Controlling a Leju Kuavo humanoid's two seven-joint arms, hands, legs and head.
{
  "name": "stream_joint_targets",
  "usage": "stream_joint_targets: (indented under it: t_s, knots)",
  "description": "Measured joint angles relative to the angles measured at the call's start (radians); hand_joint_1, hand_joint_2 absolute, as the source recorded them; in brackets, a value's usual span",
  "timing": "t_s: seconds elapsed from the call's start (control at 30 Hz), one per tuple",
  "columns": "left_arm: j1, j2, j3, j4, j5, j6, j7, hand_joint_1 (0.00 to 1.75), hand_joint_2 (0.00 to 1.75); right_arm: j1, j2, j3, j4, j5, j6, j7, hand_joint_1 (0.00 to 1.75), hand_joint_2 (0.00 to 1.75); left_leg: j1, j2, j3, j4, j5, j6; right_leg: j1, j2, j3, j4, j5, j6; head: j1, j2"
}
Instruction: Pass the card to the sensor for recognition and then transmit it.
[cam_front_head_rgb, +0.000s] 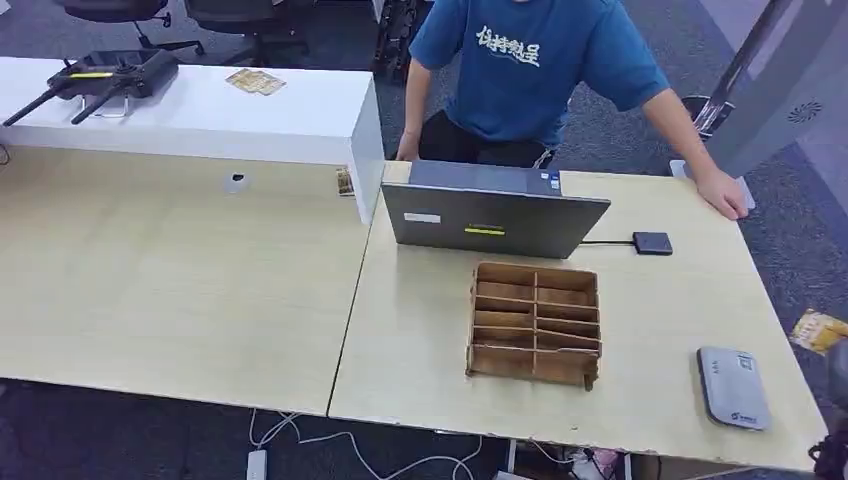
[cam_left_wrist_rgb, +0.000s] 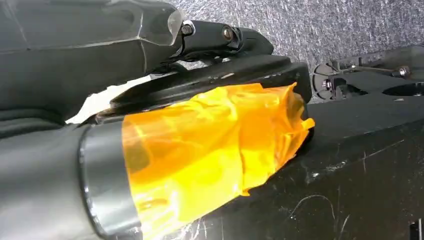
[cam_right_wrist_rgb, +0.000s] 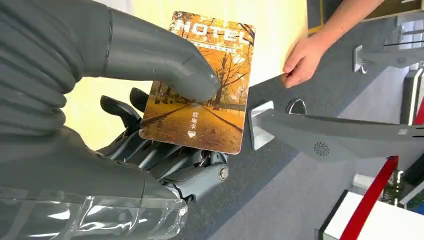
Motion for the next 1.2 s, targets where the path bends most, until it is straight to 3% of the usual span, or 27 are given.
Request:
stream_joint_targets:
  t_s: [0.43, 1.2]
  knots:
    - [0.001, -0.003, 0.000, 0.000, 0.000, 0.009, -0.005, 0.00, 0.00, 0.093, 0.013, -0.017, -0.034, -0.045, 0.047, 0.013, 1.75, 1.75, 0.000, 0.000, 0.000, 0.000, 0.000, 0.000, 0.000, 0.000, 0.000, 0.000, 0.000, 0.000, 0.000, 0.000]
    - [0.001, -0.003, 0.000, 0.000, -0.001, 0.012, -0.005, 0.00, 0.00, 0.104, 0.023, -0.012, 0.004, -0.053, 0.088, 0.024, 1.75, 1.75, 0.000, 0.000, -0.001, 0.000, -0.001, 0.000, 0.000, 0.000, 0.000, 0.000, 0.000, 0.000, 0.000, 0.000]
